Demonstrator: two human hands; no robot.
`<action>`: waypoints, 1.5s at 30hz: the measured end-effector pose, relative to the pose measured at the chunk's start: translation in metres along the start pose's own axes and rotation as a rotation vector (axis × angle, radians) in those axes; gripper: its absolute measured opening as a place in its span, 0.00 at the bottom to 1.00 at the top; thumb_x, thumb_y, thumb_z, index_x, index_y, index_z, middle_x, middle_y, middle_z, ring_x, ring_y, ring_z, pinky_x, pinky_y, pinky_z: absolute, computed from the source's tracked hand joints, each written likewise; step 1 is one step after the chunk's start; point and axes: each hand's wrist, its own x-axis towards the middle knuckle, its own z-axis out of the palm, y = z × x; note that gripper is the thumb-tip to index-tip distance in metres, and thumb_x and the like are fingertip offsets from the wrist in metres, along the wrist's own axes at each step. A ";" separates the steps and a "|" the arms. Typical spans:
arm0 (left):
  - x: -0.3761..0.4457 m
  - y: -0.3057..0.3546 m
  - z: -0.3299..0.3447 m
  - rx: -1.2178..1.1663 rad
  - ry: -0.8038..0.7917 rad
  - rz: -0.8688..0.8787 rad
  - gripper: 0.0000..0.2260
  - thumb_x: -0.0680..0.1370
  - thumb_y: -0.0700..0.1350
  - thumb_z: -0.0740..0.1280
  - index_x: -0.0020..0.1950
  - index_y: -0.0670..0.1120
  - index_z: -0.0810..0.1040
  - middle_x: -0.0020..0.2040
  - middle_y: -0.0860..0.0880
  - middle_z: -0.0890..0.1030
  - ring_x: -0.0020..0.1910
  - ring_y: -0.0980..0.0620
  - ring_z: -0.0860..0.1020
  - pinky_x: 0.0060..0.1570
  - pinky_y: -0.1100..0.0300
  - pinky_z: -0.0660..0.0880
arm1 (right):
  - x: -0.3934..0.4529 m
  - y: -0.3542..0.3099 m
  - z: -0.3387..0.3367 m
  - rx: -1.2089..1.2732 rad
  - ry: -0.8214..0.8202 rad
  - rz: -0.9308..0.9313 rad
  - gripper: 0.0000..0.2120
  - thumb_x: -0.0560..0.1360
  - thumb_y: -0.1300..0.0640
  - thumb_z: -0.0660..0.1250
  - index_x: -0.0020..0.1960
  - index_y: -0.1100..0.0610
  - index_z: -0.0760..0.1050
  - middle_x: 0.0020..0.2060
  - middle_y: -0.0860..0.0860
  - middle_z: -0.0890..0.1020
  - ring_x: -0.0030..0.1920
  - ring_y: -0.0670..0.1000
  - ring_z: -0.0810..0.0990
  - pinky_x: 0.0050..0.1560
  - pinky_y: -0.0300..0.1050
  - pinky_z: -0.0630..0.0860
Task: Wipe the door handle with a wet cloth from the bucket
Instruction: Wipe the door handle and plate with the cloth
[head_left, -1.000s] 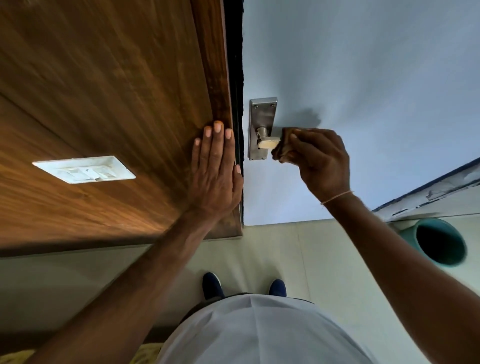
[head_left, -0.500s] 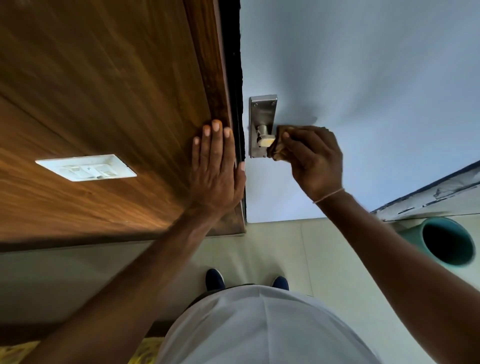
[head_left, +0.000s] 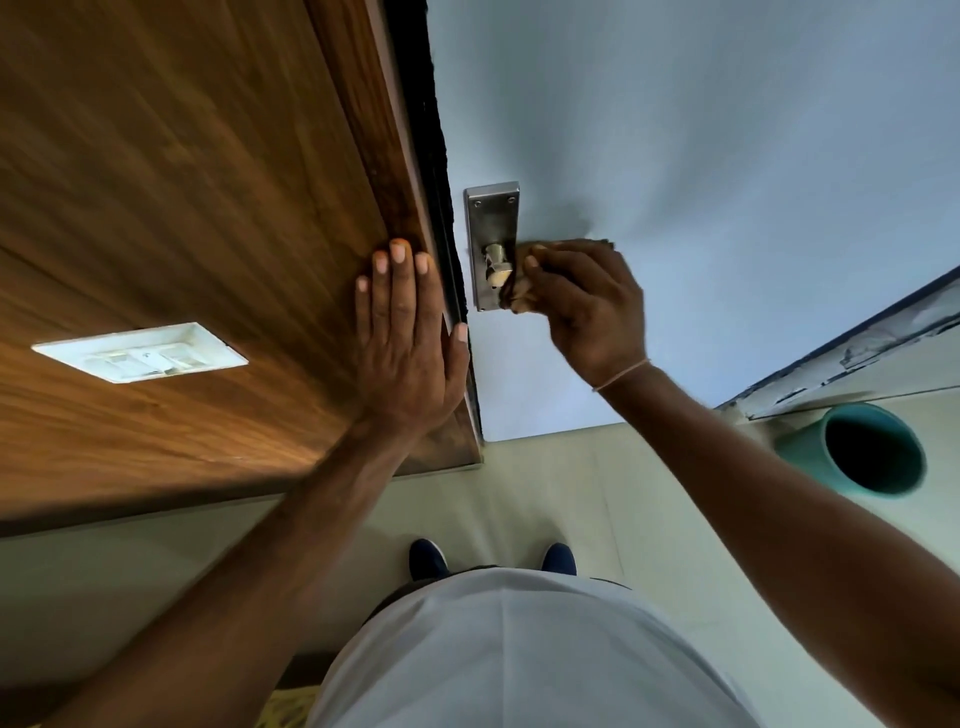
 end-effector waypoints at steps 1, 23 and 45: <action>0.000 0.000 0.000 -0.004 -0.002 -0.005 0.43 0.82 0.49 0.71 0.87 0.39 0.48 0.83 0.33 0.63 0.85 0.36 0.55 0.87 0.41 0.53 | 0.005 -0.011 0.007 0.015 -0.003 -0.026 0.07 0.79 0.62 0.78 0.56 0.60 0.89 0.55 0.56 0.89 0.55 0.62 0.87 0.56 0.53 0.81; -0.001 0.003 -0.002 -0.001 -0.010 -0.041 0.41 0.84 0.49 0.68 0.87 0.40 0.47 0.84 0.33 0.62 0.89 0.41 0.49 0.87 0.43 0.50 | 0.008 -0.012 0.010 -0.013 -0.076 -0.092 0.12 0.80 0.59 0.77 0.62 0.60 0.87 0.63 0.57 0.87 0.64 0.59 0.86 0.64 0.57 0.83; 0.003 0.018 -0.008 0.046 0.006 -0.110 0.37 0.83 0.48 0.70 0.85 0.35 0.57 0.84 0.35 0.60 0.85 0.35 0.58 0.86 0.41 0.55 | -0.004 0.018 0.001 -0.085 -0.104 -0.080 0.15 0.82 0.60 0.73 0.68 0.63 0.82 0.60 0.60 0.85 0.60 0.63 0.84 0.63 0.57 0.78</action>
